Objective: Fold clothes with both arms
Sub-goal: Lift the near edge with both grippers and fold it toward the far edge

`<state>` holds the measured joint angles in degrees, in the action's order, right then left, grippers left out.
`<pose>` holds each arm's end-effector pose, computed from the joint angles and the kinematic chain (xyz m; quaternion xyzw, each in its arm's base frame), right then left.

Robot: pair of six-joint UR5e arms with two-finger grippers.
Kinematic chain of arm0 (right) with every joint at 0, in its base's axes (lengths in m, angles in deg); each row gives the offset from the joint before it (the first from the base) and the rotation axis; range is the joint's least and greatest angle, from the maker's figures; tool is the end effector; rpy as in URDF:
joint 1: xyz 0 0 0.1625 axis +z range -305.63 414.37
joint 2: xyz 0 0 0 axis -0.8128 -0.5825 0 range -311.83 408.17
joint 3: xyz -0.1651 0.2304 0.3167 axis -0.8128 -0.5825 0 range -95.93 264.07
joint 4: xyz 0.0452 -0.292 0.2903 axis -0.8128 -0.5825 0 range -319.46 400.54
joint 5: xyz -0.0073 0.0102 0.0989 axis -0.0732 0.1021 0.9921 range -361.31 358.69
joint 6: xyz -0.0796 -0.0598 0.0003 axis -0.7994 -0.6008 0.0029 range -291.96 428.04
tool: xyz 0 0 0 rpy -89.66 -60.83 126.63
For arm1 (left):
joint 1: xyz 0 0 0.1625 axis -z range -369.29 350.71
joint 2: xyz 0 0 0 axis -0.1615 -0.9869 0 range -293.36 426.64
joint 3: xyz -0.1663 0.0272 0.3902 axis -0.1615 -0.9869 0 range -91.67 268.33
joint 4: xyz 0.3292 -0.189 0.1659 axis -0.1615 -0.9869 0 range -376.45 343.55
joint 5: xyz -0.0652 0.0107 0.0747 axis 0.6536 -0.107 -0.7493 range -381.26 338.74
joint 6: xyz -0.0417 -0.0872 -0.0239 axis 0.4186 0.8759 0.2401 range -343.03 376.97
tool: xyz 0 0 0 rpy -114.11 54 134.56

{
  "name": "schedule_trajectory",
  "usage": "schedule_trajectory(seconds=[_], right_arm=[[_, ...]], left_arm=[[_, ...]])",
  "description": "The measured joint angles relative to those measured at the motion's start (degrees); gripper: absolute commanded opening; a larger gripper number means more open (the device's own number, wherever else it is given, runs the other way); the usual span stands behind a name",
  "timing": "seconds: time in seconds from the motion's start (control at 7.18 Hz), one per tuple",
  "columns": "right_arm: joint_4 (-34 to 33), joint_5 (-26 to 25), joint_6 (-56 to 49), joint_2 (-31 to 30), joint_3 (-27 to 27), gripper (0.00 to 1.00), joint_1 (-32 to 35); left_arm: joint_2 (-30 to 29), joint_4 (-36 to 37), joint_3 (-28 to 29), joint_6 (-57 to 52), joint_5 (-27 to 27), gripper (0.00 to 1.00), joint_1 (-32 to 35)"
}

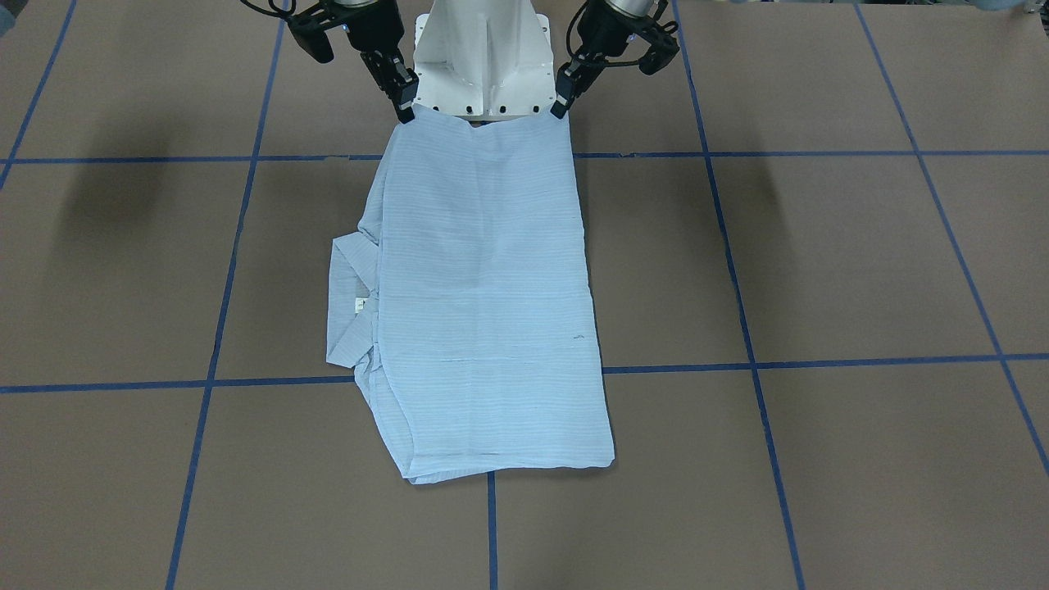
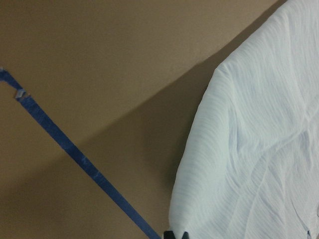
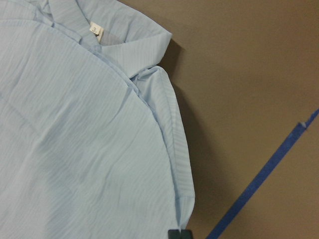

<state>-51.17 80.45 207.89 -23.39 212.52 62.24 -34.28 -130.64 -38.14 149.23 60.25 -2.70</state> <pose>-0.4617 -0.2128 0.2116 -0.1060 -0.4541 0.4558 0.7582 0.4509 -0.2011 0.2276 -0.1215 0.5736 -0.3739 0.7186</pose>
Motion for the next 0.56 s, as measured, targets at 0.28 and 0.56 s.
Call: schedule_trajectory(seconds=[0.28, 0.56], right_arm=[[-0.13, 4.49, -1.39, 1.65, -0.44, 0.00, 5.66], [-0.14, 8.78, -5.52, 4.83, -3.64, 0.00, 12.57]], left_arm=[[-4.10, 2.25, -0.94, -4.26, 1.76, 0.00, 3.97], [-10.64, 4.53, 3.52, -9.42, 5.14, 0.00, 11.00]])
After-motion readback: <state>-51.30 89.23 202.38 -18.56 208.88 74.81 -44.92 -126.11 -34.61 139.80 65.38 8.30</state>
